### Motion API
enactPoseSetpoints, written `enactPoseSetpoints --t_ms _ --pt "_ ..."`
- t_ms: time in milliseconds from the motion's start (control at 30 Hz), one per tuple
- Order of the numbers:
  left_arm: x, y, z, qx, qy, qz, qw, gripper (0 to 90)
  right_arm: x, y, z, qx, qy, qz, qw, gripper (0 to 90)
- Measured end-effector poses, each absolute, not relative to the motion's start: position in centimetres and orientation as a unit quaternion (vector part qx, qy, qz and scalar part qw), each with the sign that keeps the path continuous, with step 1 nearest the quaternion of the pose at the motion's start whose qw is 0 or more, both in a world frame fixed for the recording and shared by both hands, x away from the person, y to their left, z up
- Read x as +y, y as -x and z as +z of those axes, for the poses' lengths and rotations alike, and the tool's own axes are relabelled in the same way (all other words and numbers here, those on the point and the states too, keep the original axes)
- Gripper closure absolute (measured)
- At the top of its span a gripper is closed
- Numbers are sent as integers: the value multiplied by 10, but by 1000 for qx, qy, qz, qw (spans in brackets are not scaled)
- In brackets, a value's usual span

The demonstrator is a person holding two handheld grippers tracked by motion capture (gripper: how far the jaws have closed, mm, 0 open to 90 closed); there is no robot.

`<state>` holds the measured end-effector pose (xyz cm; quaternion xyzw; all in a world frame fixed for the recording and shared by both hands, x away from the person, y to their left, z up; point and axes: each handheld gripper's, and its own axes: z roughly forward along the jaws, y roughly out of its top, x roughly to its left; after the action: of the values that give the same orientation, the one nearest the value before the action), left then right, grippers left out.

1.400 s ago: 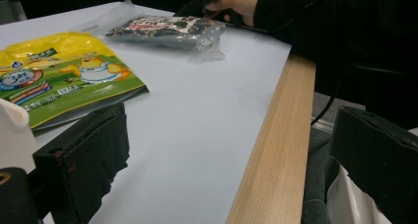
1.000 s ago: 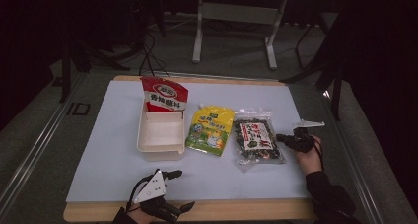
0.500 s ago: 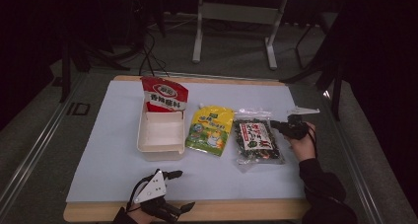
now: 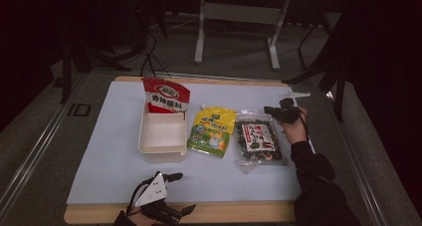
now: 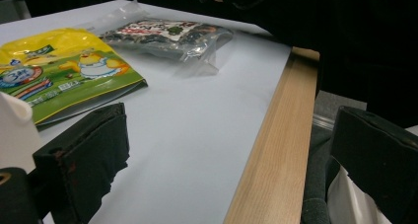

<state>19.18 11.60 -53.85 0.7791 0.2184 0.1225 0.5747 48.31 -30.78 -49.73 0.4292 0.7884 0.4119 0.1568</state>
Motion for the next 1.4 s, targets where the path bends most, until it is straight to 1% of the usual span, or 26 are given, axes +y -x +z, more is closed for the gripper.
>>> enactPoseSetpoints --t_ms 200,633,867,1000,1133,1200,1400 --pt "120 -188 -539 229 -777 129 572 30 -298 -501 -499 792 -427 408 156 898" --pt "135 -174 -541 262 -767 150 566 30 -285 -545 -515 800 -449 369 148 899" --pt "141 -168 -541 274 -763 157 564 30 -281 -556 -524 806 -462 343 140 898" --pt "142 -168 -541 276 -763 158 564 30 -281 -556 -526 811 -464 329 138 899" --pt "141 -169 -541 273 -763 157 565 30 -284 -551 -524 814 -468 322 122 899" --pt "141 -169 -541 273 -763 157 565 29 -284 -549 -524 813 -468 323 123 899" --pt "138 -171 -540 265 -766 154 565 30 -288 -532 -528 818 -462 323 112 899"
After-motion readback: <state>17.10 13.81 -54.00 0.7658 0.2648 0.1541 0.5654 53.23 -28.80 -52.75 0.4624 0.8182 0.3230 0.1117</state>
